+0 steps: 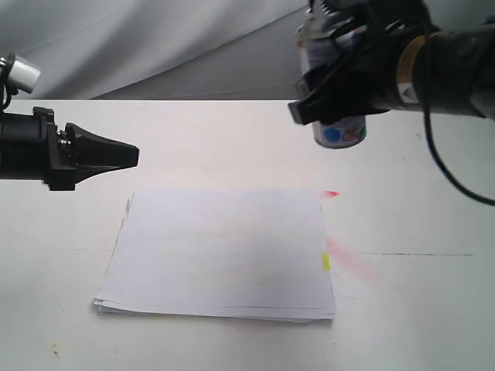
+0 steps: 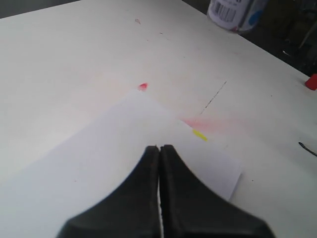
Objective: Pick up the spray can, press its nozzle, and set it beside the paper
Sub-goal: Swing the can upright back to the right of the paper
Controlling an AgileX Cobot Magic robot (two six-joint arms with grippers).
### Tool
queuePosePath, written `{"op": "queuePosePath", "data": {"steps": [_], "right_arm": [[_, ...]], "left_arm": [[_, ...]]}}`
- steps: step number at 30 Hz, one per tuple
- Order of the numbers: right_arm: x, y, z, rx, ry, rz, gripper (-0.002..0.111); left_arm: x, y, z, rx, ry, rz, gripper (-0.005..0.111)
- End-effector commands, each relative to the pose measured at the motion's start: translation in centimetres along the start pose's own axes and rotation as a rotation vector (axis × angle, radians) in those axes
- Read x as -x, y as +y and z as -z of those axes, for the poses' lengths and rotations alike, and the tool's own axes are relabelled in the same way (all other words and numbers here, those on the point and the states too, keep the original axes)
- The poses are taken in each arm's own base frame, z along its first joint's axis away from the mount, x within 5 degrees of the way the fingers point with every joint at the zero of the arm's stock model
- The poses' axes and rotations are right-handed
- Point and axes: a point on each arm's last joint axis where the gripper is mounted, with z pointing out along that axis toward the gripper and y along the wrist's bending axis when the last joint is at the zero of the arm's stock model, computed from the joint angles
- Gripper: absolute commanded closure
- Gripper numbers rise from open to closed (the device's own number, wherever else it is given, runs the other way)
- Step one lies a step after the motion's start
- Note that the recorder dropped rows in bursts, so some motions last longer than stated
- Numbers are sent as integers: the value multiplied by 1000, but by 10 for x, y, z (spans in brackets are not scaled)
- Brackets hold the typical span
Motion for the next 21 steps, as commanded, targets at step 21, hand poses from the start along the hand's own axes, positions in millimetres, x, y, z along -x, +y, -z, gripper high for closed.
{"op": "queuePosePath", "data": {"steps": [21], "right_arm": [[-78,-13,-25,136,-157,-187,108]], "left_arm": [[2,-4,2,-30,-23,18,107]]}}
